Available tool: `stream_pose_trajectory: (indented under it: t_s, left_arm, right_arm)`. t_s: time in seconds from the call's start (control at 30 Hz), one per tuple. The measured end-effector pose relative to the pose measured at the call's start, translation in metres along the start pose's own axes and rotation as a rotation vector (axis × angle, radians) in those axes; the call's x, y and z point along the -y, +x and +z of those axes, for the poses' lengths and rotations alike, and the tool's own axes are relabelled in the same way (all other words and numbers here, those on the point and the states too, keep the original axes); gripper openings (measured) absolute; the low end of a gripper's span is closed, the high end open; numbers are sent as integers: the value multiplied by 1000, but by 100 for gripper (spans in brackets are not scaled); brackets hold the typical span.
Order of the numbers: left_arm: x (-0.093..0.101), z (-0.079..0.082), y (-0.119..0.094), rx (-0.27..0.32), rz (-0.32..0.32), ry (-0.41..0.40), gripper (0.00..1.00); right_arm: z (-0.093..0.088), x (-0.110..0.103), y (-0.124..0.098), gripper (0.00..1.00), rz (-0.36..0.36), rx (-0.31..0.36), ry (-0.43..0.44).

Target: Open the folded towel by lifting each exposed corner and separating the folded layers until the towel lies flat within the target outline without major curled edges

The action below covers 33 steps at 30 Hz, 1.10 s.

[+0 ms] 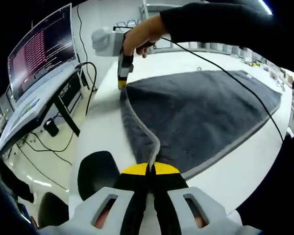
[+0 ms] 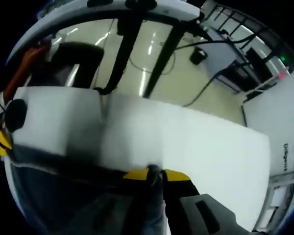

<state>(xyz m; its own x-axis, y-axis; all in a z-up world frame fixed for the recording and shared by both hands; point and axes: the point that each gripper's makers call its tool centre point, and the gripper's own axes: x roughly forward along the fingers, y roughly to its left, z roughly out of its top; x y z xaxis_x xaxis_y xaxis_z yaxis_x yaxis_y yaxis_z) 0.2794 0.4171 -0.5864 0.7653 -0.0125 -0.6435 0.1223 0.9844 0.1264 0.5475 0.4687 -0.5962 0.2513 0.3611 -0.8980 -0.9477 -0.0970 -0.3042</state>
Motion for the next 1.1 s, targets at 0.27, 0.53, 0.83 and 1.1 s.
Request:
stream_pose_trajectory:
  t_s: [0.27,0.53,0.83,1.1]
  left_arm:
    - [-1,1,-1,17,4,-5,1]
    - [-4,1,-1,37,19,-5,2]
    - [-18,10,-7,93,92,9,24]
    - [-24,25,-10,170,167,76,92]
  right_arm:
    - [1,1,0,7,-26,14,-21]
    - [7,11,-2,24,-65,51,-44]
    - [24,12,-1,53,-63,164,17]
    - [41,22,-16,100,-139,322,34]
